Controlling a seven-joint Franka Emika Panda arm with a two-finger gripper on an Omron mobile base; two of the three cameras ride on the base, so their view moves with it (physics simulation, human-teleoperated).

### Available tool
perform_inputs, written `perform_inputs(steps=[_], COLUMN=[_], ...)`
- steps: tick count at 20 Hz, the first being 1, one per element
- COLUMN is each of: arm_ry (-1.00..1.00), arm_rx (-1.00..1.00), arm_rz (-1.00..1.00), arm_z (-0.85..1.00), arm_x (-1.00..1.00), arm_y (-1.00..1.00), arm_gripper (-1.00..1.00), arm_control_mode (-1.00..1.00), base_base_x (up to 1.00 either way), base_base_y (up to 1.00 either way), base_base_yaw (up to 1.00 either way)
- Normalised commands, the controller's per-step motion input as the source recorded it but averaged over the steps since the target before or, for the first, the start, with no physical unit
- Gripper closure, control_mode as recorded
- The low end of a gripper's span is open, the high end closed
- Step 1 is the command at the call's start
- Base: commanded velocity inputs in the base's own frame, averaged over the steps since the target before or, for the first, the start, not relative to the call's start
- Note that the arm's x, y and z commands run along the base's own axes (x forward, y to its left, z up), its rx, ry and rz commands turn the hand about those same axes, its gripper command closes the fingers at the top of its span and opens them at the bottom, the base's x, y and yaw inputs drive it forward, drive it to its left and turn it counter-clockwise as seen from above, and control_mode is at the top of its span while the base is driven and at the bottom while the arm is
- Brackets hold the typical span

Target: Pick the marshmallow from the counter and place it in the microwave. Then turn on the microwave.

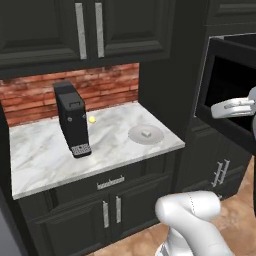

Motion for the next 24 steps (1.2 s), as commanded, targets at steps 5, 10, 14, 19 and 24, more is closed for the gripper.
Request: perform_inputs(steps=[5,10,14,19,24], arm_ry=[0.00,0.00,0.00,0.00,0.00], arm_rx=[0.00,0.00,0.00,0.00,0.00], arm_rz=[0.00,0.00,0.00,0.00,0.00], arm_z=[0.00,0.00,0.00,0.00,0.00], arm_x=[0.00,0.00,0.00,0.00,0.00], arm_y=[0.00,0.00,0.00,0.00,0.00], arm_gripper=[-1.00,-1.00,-1.00,-1.00,-1.00], arm_control_mode=[1.00,1.00,1.00,1.00,1.00], base_base_x=[0.30,0.28,0.28,0.29,0.28], base_base_y=[0.40,0.43,0.43,0.39,0.33], base_base_yaw=[-0.06,-0.06,-0.06,-0.07,-0.07])
